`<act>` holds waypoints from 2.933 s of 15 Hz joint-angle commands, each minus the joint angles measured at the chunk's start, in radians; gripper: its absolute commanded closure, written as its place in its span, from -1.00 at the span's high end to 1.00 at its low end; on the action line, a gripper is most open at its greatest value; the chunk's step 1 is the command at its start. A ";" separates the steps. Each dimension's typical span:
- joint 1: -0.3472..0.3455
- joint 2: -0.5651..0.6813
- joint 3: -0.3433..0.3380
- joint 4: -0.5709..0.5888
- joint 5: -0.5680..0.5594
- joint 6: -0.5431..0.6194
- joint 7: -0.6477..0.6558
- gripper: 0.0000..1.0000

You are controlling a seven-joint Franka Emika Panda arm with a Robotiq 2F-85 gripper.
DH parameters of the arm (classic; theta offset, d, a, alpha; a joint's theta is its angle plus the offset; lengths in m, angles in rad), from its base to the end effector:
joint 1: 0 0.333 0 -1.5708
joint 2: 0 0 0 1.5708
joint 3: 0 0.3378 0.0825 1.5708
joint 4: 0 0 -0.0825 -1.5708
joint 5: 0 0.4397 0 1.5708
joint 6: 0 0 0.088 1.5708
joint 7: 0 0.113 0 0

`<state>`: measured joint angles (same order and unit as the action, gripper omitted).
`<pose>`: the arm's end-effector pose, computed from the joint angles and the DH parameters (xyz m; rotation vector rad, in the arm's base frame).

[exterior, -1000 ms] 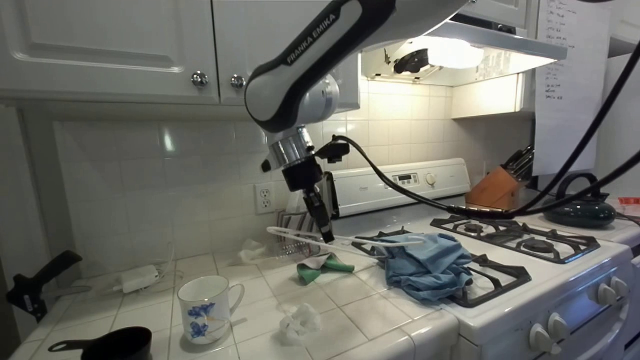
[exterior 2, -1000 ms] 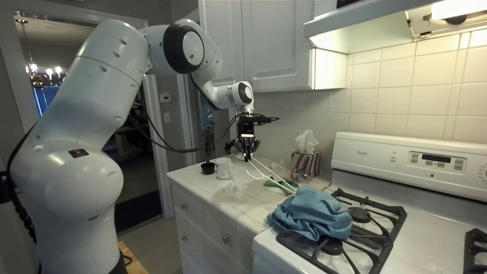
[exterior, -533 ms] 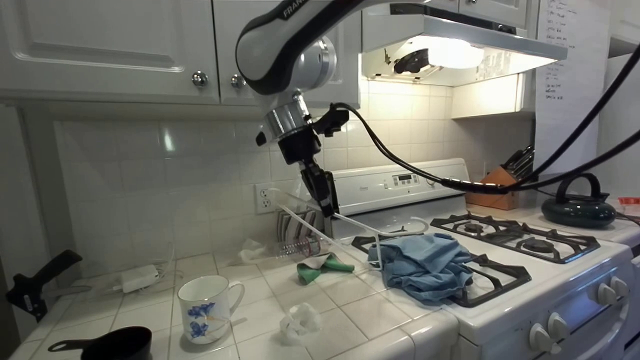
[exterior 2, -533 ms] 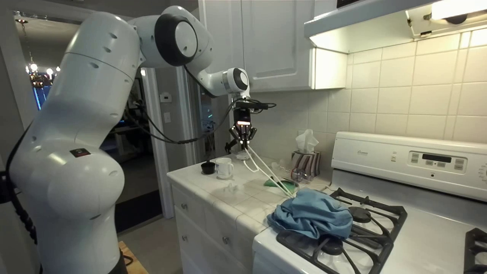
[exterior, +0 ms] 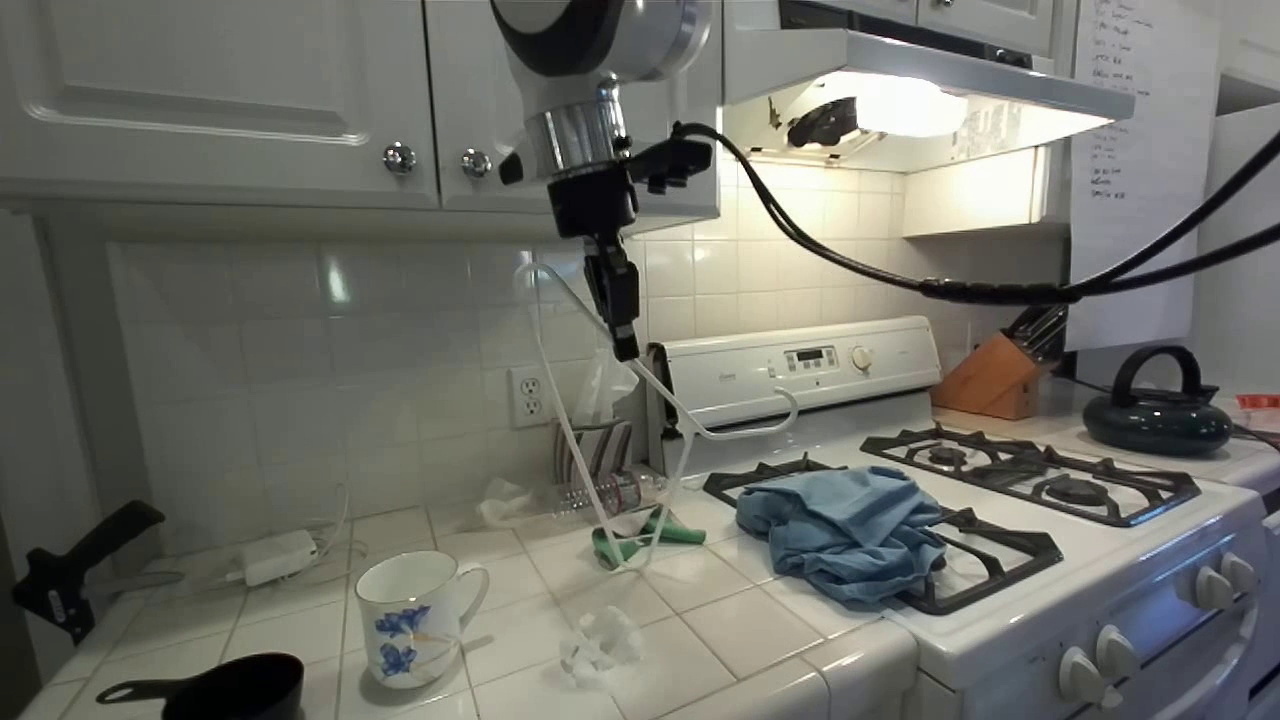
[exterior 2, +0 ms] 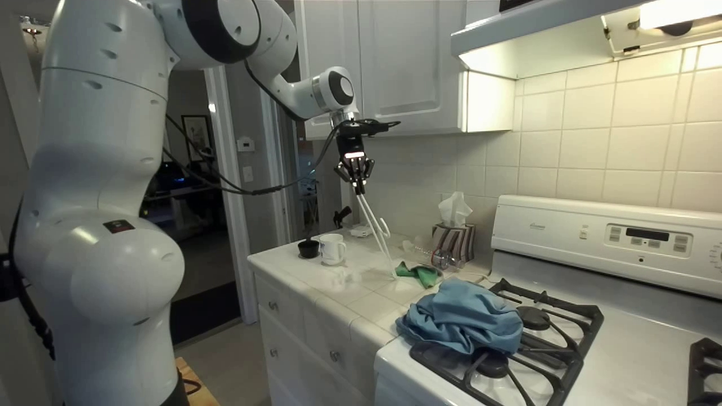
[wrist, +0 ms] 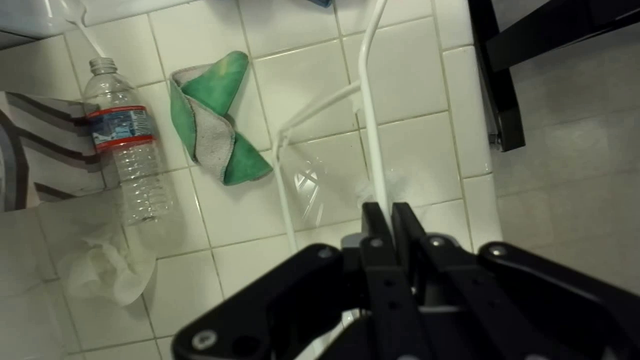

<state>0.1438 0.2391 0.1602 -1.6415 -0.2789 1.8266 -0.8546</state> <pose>0.6645 0.1746 0.4728 2.3902 1.6935 -0.1624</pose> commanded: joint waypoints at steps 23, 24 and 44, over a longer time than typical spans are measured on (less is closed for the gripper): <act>0.109 -0.109 0.080 -0.074 -0.619 -0.097 0.146 -0.95; 0.124 -0.085 0.089 -0.063 -0.666 -0.124 0.140 -0.95; 0.307 0.088 0.165 0.029 -0.974 -0.528 0.326 -0.95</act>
<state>0.4110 0.2480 0.3059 -1.6918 -1.1815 1.3981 -0.5480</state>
